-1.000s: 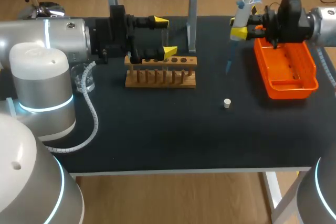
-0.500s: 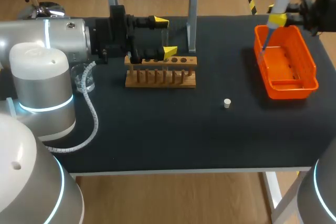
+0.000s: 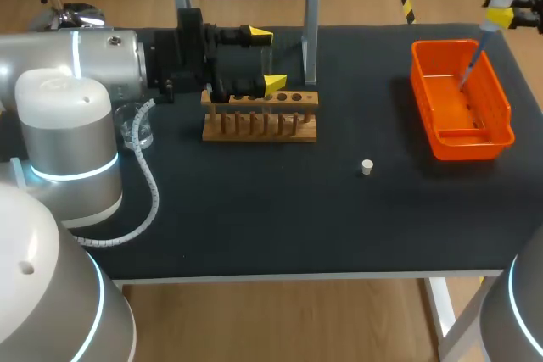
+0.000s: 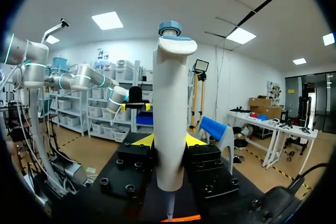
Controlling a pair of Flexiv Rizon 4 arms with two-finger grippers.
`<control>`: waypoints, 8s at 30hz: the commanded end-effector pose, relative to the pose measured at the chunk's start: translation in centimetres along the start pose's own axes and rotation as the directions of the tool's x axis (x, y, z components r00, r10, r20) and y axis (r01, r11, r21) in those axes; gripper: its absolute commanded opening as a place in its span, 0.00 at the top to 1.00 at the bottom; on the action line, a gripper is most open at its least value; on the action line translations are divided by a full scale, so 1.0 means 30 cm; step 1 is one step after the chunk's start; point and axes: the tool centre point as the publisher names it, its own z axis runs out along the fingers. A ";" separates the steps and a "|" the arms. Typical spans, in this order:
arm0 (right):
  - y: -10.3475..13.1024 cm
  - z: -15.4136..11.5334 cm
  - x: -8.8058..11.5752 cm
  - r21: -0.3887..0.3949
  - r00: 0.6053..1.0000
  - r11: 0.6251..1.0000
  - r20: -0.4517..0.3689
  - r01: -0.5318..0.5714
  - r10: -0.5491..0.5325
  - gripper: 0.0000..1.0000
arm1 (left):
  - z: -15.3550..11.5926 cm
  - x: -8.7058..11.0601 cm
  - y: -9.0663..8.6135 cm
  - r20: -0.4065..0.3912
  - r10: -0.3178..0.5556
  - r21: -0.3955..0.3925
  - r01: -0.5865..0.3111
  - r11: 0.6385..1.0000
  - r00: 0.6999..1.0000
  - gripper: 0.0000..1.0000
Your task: Invert the test tube, pick up the pipette, mount the tip to pipette, aspirate from beaker and dispense into the tube, eject the tip, return the pipette, and cap with the stopper.
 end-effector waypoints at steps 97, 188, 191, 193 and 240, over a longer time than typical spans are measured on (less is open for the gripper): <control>-0.132 -0.177 -0.048 0.036 0.983 0.999 -0.180 -0.014 0.020 1.00 | 0.428 -0.137 -0.126 0.016 -0.055 -0.121 0.056 0.991 0.998 0.00; -0.132 -0.177 -0.048 0.036 0.983 0.999 -0.180 -0.014 0.020 1.00 | 1.196 -0.125 -0.391 -0.167 -0.007 0.034 0.013 0.999 0.986 1.00; -0.132 -0.177 -0.048 0.036 0.983 0.999 -0.180 -0.014 0.020 1.00 | 1.220 -0.116 -0.396 -0.178 0.004 0.040 0.003 0.999 0.984 1.00; -0.132 -0.177 -0.048 0.036 0.983 0.999 -0.180 -0.014 0.020 1.00 | 1.232 -0.113 -0.396 -0.181 0.002 0.045 0.007 0.999 0.983 1.00; -0.132 -0.177 -0.048 0.036 0.983 0.999 -0.180 -0.014 0.020 1.00 | 1.371 -0.113 -0.347 -0.229 0.001 0.058 0.012 0.998 0.973 1.00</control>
